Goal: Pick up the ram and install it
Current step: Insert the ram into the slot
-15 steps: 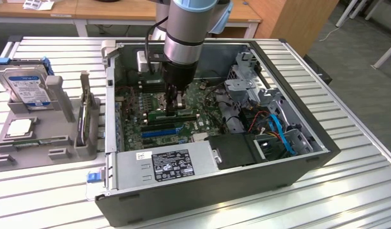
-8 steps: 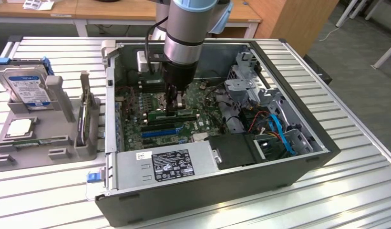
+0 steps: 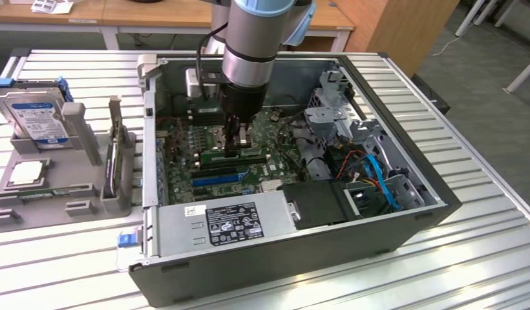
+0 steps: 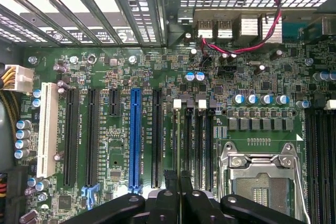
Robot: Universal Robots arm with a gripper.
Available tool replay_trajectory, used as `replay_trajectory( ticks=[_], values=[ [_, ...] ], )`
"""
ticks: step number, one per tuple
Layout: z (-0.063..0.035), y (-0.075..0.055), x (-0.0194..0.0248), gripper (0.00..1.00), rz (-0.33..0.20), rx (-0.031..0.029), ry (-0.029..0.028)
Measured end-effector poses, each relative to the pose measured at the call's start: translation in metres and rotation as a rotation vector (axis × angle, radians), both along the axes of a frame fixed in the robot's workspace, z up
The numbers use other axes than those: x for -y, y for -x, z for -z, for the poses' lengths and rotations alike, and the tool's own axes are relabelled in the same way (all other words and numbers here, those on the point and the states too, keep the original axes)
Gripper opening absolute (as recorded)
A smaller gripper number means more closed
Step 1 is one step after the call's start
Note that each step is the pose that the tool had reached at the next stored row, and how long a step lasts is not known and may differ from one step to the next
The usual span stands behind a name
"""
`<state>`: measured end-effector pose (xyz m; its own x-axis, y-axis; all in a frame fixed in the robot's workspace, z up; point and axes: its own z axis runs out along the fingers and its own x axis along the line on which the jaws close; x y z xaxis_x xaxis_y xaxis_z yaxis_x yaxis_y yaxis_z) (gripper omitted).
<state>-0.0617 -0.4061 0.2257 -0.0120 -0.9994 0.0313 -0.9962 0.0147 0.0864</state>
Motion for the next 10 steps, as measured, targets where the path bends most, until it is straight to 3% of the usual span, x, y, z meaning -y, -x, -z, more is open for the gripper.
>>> replay_trajectory(
  ticks=[10],
  values=[
    [0.0014,-0.0001,0.0,0.12,0.0,0.0008,0.0]
  ],
)
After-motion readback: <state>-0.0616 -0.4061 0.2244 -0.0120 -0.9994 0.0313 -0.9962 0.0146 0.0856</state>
